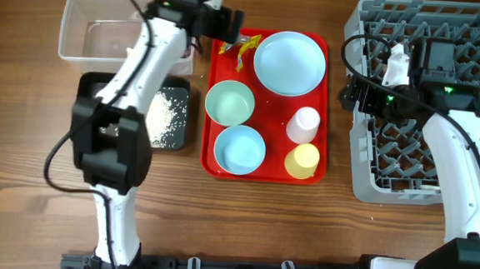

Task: Sort waste into correct bins and load items into the dishwasher rack
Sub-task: 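Grasp the yellow snack wrapper on the red tray with the left gripper, then drop the yellow wrapper into the clear bin with the left gripper, then move the right gripper to the white cup and grasp it, then carry the white cup with the right gripper into the dish rack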

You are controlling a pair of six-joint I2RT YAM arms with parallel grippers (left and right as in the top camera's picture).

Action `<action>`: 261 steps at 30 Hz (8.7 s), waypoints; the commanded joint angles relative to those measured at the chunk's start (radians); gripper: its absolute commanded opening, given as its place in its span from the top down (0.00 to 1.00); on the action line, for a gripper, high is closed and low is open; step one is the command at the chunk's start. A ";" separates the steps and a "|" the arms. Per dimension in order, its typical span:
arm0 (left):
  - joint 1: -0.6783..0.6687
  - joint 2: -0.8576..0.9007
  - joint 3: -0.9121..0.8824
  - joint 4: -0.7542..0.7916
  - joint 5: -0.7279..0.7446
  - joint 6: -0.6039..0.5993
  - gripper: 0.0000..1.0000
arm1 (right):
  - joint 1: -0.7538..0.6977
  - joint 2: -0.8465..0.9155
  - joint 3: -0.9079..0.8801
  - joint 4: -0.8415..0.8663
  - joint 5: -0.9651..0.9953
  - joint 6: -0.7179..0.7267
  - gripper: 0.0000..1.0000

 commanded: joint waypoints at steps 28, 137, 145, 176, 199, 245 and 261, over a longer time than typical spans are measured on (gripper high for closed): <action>-0.079 0.193 -0.005 0.012 -0.034 -0.082 0.96 | -0.005 -0.013 0.012 0.004 0.018 0.011 0.04; 0.357 -0.400 -0.019 -0.701 -0.370 -0.553 0.00 | 0.393 0.338 0.081 0.043 0.354 0.078 0.21; 0.357 -0.400 -0.019 -0.701 -0.370 -0.553 0.00 | 0.393 0.410 0.078 0.038 0.346 0.119 0.23; 0.357 -0.400 -0.019 -0.701 -0.370 -0.553 0.00 | 0.380 0.429 0.154 -0.218 0.291 0.224 0.00; 0.357 -0.400 -0.019 -0.702 -0.370 -0.553 0.00 | 0.428 0.429 0.049 -0.032 0.366 0.272 0.22; 0.357 -0.400 -0.019 -0.701 -0.370 -0.553 0.00 | -0.610 0.293 0.561 -0.488 0.289 -0.008 0.30; 0.357 -0.400 -0.019 -0.702 -0.370 -0.553 0.00 | -0.612 0.294 0.138 -0.154 0.314 0.066 0.15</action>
